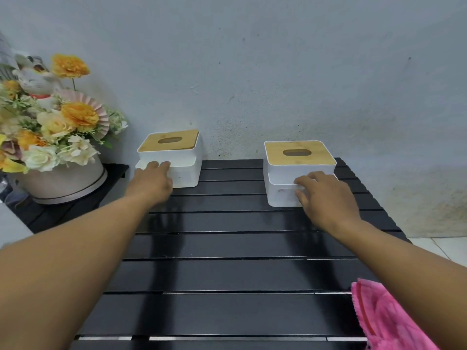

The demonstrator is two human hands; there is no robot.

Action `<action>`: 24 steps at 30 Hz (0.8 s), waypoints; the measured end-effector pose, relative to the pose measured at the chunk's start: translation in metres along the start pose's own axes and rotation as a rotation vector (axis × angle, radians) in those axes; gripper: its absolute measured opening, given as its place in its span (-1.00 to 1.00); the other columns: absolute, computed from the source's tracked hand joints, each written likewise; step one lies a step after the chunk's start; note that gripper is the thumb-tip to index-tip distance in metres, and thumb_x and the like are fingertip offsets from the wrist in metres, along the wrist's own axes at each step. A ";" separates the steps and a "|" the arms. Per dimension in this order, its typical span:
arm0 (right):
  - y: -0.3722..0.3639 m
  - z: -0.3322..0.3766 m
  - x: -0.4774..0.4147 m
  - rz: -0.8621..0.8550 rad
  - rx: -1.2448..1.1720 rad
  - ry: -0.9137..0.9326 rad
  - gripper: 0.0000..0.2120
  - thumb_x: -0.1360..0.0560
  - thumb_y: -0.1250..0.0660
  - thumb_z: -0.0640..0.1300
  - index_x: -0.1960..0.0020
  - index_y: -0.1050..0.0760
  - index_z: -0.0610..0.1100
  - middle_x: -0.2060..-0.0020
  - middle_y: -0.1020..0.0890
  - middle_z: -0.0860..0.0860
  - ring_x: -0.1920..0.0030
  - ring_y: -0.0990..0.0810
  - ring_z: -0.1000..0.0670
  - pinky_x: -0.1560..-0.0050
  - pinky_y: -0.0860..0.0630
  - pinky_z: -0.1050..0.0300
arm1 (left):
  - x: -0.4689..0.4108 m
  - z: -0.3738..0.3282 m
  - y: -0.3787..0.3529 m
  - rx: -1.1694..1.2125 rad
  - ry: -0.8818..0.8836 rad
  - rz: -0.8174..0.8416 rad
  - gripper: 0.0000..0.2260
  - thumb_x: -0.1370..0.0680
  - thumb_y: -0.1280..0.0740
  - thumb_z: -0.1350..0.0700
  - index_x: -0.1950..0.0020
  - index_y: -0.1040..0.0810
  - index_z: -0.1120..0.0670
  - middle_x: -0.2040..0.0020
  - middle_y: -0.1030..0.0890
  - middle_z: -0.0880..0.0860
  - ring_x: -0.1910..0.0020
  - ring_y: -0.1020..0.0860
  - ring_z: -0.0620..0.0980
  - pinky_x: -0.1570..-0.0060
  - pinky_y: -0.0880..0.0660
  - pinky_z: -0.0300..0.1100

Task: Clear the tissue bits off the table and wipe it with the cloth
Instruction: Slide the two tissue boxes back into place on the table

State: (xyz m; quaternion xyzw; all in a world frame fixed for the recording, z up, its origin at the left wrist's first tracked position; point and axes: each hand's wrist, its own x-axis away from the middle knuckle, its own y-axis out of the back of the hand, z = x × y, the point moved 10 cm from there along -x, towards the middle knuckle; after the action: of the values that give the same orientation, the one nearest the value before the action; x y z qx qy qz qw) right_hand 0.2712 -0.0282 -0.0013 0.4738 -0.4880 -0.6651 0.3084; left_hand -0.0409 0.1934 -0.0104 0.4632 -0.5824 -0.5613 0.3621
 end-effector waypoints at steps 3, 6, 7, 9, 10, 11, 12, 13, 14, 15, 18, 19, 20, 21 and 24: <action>0.000 -0.001 0.000 -0.012 0.009 0.000 -0.72 -0.61 -0.16 0.04 -0.25 -0.53 0.06 -0.17 -0.59 -0.02 -0.10 -0.54 -0.18 -0.07 -0.41 -0.03 | -0.008 0.000 0.005 -0.022 -0.028 -0.043 -0.60 -0.64 -0.14 0.08 -0.50 -0.32 0.05 -0.37 -0.46 0.17 -0.29 -0.42 0.28 -0.20 -0.44 0.13; 0.000 -0.002 0.000 -0.021 0.005 -0.007 -0.73 -0.61 -0.17 0.03 -0.25 -0.53 0.04 -0.16 -0.60 -0.03 -0.08 -0.55 -0.19 -0.08 -0.41 -0.03 | -0.010 -0.005 0.012 -0.004 -0.060 -0.123 -0.68 -0.64 -0.15 0.11 -0.39 -0.46 0.06 -0.21 -0.54 0.17 -0.15 -0.49 0.26 -0.07 -0.48 0.08; 0.000 -0.002 0.001 -0.024 0.003 -0.009 -0.73 -0.61 -0.18 0.03 -0.25 -0.53 0.04 -0.16 -0.60 -0.03 -0.08 -0.55 -0.19 -0.09 -0.41 -0.04 | -0.009 -0.007 0.014 0.004 -0.068 -0.145 -0.70 -0.64 -0.15 0.12 -0.34 -0.50 0.07 -0.16 -0.56 0.17 -0.11 -0.51 0.24 -0.02 -0.49 0.06; 0.001 -0.002 0.000 -0.034 0.003 -0.012 -0.72 -0.61 -0.18 0.03 -0.25 -0.53 0.03 -0.16 -0.60 -0.04 -0.09 -0.55 -0.19 -0.10 -0.41 -0.05 | -0.007 -0.012 0.017 0.003 -0.084 -0.183 -0.75 -0.64 -0.17 0.13 -0.22 -0.57 0.10 -0.08 -0.59 0.16 -0.02 -0.54 0.22 0.08 -0.47 0.01; 0.002 -0.002 0.000 -0.041 0.004 -0.015 -0.72 -0.60 -0.19 0.03 -0.25 -0.53 0.02 -0.16 -0.60 -0.04 -0.09 -0.55 -0.20 -0.10 -0.41 -0.05 | -0.006 -0.015 0.018 -0.005 -0.093 -0.195 -0.77 -0.63 -0.18 0.13 -0.17 -0.59 0.12 -0.06 -0.60 0.16 0.00 -0.54 0.22 0.12 -0.45 -0.01; 0.003 -0.001 0.001 -0.045 0.004 -0.019 -0.72 -0.60 -0.19 0.03 -0.25 -0.53 0.02 -0.16 -0.60 -0.04 -0.09 -0.55 -0.20 -0.10 -0.41 -0.05 | -0.004 -0.017 0.019 -0.013 -0.099 -0.202 -0.78 -0.63 -0.20 0.12 -0.13 -0.60 0.13 -0.05 -0.60 0.16 0.01 -0.54 0.22 0.14 -0.42 -0.03; 0.003 -0.001 0.001 -0.048 0.006 -0.022 -0.72 -0.60 -0.19 0.03 -0.25 -0.53 0.02 -0.16 -0.61 -0.04 -0.09 -0.55 -0.20 -0.10 -0.41 -0.05 | -0.001 -0.020 0.019 -0.019 -0.105 -0.205 -0.78 -0.62 -0.21 0.10 -0.10 -0.61 0.15 -0.04 -0.60 0.17 0.01 -0.54 0.23 0.14 -0.40 -0.04; 0.004 0.000 0.001 -0.049 0.011 -0.023 -0.72 -0.60 -0.19 0.03 -0.25 -0.53 0.02 -0.16 -0.61 -0.04 -0.09 -0.55 -0.19 -0.10 -0.41 -0.05 | 0.001 -0.022 0.019 -0.019 -0.111 -0.210 -0.78 -0.62 -0.23 0.09 -0.07 -0.61 0.16 -0.03 -0.60 0.17 0.01 -0.54 0.23 0.14 -0.39 -0.05; 0.004 0.000 0.002 -0.049 0.013 -0.024 -0.72 -0.60 -0.19 0.03 -0.25 -0.52 0.02 -0.15 -0.61 -0.04 -0.09 -0.55 -0.19 -0.09 -0.42 -0.05 | 0.003 -0.025 0.019 -0.015 -0.115 -0.215 -0.78 -0.61 -0.24 0.08 -0.05 -0.62 0.16 -0.02 -0.60 0.17 0.01 -0.54 0.23 0.14 -0.38 -0.05; 0.005 0.001 0.002 -0.049 0.013 -0.024 -0.71 -0.60 -0.19 0.03 -0.25 -0.52 0.02 -0.15 -0.61 -0.04 -0.08 -0.55 -0.19 -0.08 -0.42 -0.05 | 0.005 -0.026 0.019 -0.012 -0.118 -0.219 -0.79 -0.60 -0.25 0.07 -0.02 -0.62 0.16 0.00 -0.60 0.17 0.02 -0.54 0.23 0.16 -0.37 -0.06; 0.006 0.001 0.002 -0.049 0.017 -0.028 -0.70 -0.60 -0.19 0.03 -0.27 -0.52 0.01 -0.17 -0.60 -0.04 -0.10 -0.55 -0.20 -0.08 -0.42 -0.05 | 0.012 -0.033 0.020 -0.004 -0.133 -0.225 -0.81 -0.60 -0.27 0.05 0.02 -0.60 0.15 0.03 -0.59 0.16 0.04 -0.54 0.22 0.20 -0.34 -0.08; 0.007 0.002 0.002 -0.047 0.018 -0.031 -0.70 -0.60 -0.19 0.03 -0.27 -0.52 0.01 -0.17 -0.60 -0.05 -0.10 -0.55 -0.20 -0.08 -0.43 -0.05 | 0.014 -0.035 0.020 -0.008 -0.142 -0.227 -0.81 -0.60 -0.27 0.05 0.03 -0.60 0.14 0.04 -0.59 0.15 0.05 -0.54 0.22 0.20 -0.34 -0.08; 0.007 0.002 0.002 -0.045 0.017 -0.033 -0.70 -0.60 -0.19 0.03 -0.27 -0.52 0.01 -0.17 -0.60 -0.05 -0.10 -0.55 -0.20 -0.07 -0.43 -0.05 | 0.016 -0.038 0.021 -0.010 -0.151 -0.229 -0.81 -0.59 -0.28 0.04 0.03 -0.60 0.14 0.05 -0.59 0.15 0.06 -0.54 0.22 0.21 -0.34 -0.08; 0.008 0.003 0.001 -0.041 0.015 -0.034 -0.70 -0.60 -0.19 0.03 -0.27 -0.52 0.01 -0.18 -0.60 -0.05 -0.11 -0.55 -0.21 -0.07 -0.43 -0.06 | 0.018 -0.040 0.021 -0.005 -0.157 -0.228 -0.80 -0.59 -0.28 0.03 0.03 -0.60 0.14 0.05 -0.58 0.15 0.06 -0.54 0.21 0.21 -0.34 -0.08; 0.008 0.005 0.002 -0.033 0.016 -0.038 -0.70 -0.60 -0.18 0.03 -0.28 -0.51 0.01 -0.17 -0.60 -0.05 -0.10 -0.55 -0.20 -0.07 -0.43 -0.05 | 0.023 -0.046 0.021 0.002 -0.172 -0.218 -0.79 -0.59 -0.27 0.02 0.02 -0.59 0.14 0.04 -0.58 0.15 0.05 -0.54 0.22 0.21 -0.34 -0.08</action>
State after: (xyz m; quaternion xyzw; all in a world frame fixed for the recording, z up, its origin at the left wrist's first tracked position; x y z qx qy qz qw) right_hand 0.2657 -0.0314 0.0062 0.4714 -0.4913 -0.6751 0.2841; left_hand -0.0074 0.1562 0.0130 0.4744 -0.5581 -0.6344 0.2470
